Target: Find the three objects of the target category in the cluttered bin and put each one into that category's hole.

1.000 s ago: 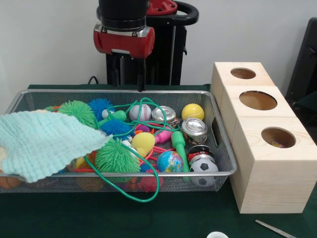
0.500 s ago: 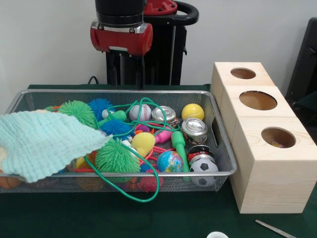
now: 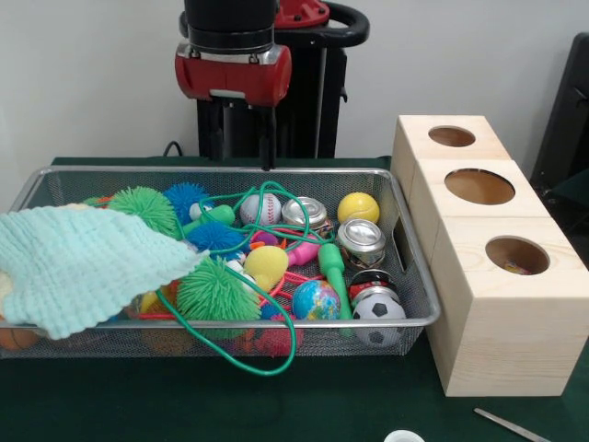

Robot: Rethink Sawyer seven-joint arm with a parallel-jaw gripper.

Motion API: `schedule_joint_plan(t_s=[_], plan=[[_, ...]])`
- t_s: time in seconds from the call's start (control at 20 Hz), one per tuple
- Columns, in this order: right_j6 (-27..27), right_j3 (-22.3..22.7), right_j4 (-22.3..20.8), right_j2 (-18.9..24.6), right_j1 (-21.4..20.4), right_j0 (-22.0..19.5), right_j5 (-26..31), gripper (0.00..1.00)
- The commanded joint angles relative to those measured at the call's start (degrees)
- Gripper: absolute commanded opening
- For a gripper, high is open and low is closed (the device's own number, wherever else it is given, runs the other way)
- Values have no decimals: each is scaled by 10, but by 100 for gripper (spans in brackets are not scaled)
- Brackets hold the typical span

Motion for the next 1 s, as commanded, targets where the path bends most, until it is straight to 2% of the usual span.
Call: schedule_joint_plan(t_s=[0.05,0.15,0.4,0.6,0.8,1.0], plan=[[9,30,-71,-1,83,28,-100,100],[44,10,-79,-26,106,60,-105,100],[63,-7,-54,-45,120,88,-87,100],[32,26,-31,-28,88,68,-68,100],[-21,92,-5,21,23,13,-49,100],[-31,110,-3,31,3,-1,-37,100]])
